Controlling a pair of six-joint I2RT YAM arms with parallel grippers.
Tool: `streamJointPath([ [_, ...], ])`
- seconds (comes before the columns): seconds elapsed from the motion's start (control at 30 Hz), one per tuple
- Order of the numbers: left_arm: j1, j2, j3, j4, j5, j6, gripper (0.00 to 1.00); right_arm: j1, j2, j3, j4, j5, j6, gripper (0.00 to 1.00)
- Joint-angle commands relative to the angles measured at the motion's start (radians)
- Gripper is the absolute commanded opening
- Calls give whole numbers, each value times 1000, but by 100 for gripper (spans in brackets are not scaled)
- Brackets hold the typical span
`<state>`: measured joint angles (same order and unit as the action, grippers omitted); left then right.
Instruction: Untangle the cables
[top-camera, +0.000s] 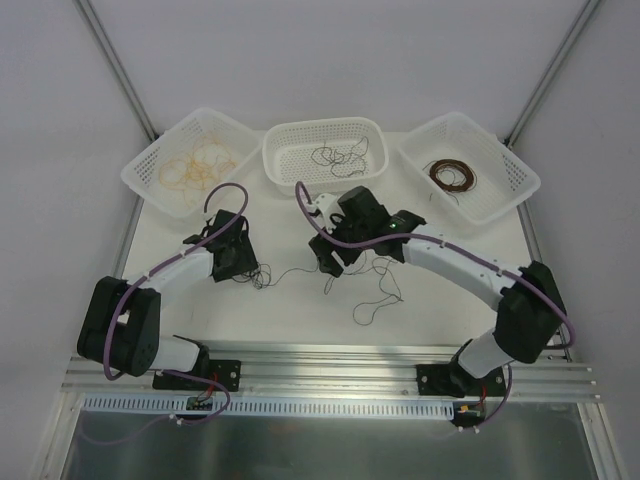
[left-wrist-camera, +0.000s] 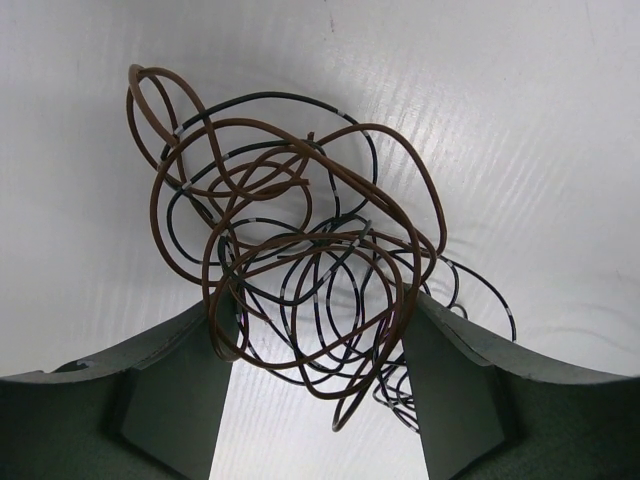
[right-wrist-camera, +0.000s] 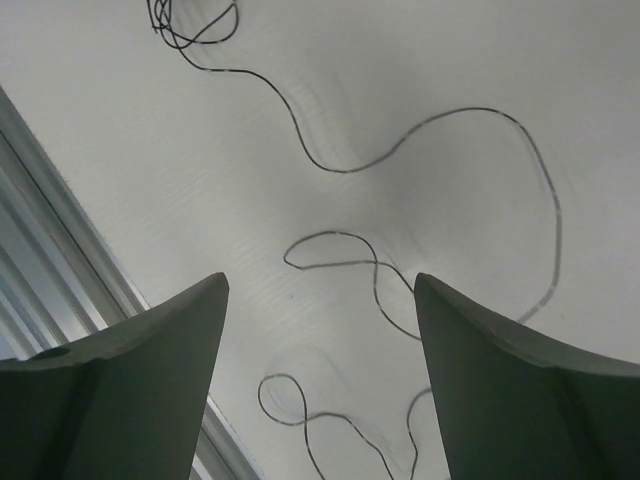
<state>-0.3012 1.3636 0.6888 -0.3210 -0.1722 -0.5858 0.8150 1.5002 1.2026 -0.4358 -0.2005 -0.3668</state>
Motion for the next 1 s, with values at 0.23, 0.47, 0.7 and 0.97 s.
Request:
streamJointPath([
  [0.23,-22,-37,-15,-12,19,-20,64,75,353,204,127,-57,-138,79],
  [0.47,-27,-32,-17,-10,14,-25,64,82,509,291,132,-78,-162,75],
  [0.7,-27,-8,0,-12,-3,-26,64,90,522,241,111,-158,-156,51],
  [0.97,-26,31,21,-16,-70,-13,66,76,270,95,74,-97,-156,1],
])
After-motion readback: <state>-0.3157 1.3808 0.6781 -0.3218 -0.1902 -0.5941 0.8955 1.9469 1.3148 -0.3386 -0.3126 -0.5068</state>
